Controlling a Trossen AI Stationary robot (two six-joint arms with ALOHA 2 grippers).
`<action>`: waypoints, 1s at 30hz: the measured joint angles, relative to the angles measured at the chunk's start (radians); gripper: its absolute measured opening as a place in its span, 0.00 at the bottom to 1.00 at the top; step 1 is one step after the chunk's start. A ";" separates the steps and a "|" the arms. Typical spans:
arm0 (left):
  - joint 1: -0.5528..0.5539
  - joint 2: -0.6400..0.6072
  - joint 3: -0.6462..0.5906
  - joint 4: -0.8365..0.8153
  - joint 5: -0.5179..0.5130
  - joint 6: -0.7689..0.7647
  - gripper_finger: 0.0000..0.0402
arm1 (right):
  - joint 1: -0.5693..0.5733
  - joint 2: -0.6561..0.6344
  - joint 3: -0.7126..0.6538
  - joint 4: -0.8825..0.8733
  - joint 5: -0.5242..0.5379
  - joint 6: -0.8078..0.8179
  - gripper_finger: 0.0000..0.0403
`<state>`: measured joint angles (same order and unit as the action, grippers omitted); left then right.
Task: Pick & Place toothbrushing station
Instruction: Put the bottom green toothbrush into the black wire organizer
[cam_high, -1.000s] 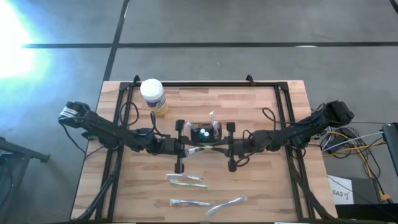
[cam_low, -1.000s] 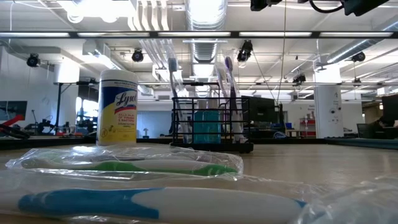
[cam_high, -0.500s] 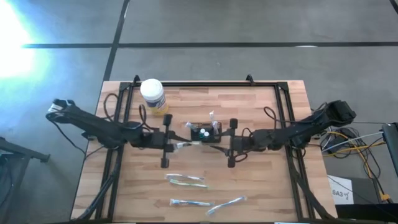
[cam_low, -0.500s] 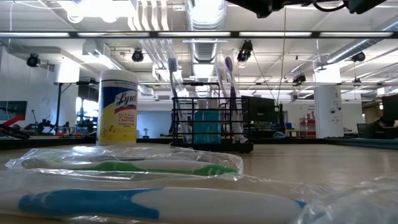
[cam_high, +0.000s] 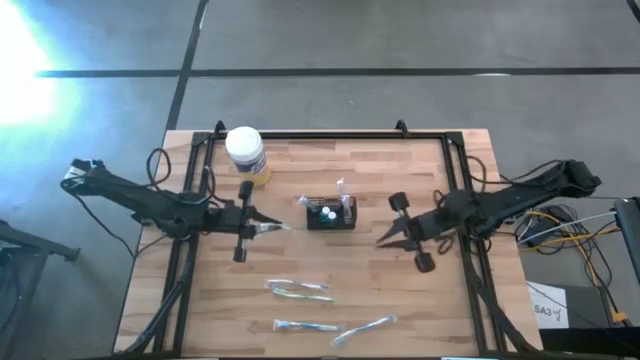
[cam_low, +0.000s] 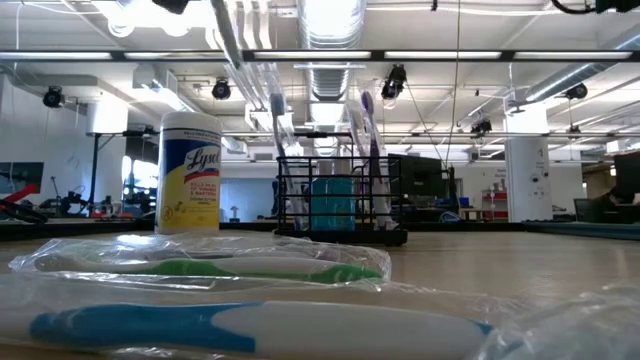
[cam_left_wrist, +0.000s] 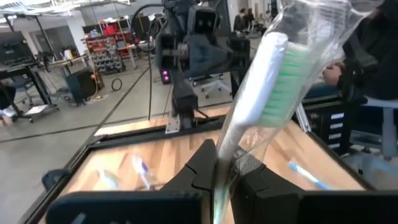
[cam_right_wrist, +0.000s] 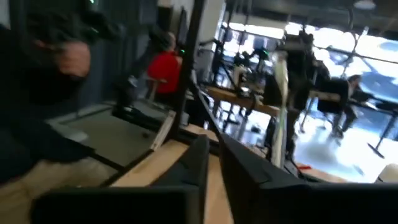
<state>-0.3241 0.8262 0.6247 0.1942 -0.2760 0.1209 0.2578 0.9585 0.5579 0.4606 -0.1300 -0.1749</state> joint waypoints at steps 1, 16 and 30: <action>0.000 -0.016 -0.021 0.002 -0.006 0.001 0.05 | -0.005 -0.022 -0.022 0.018 -0.006 0.003 0.05; 0.058 -0.233 -0.176 -0.051 -0.067 -0.014 0.06 | -0.170 -0.317 -0.305 0.093 -0.030 0.066 0.02; 0.146 -0.303 -0.333 0.076 0.241 -0.016 0.05 | -0.222 -0.328 -0.447 0.262 -0.046 0.096 0.02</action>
<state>-0.1779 0.5230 0.2921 0.2702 -0.0345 0.1045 0.0358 0.6307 0.1104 0.7222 -0.1760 -0.0788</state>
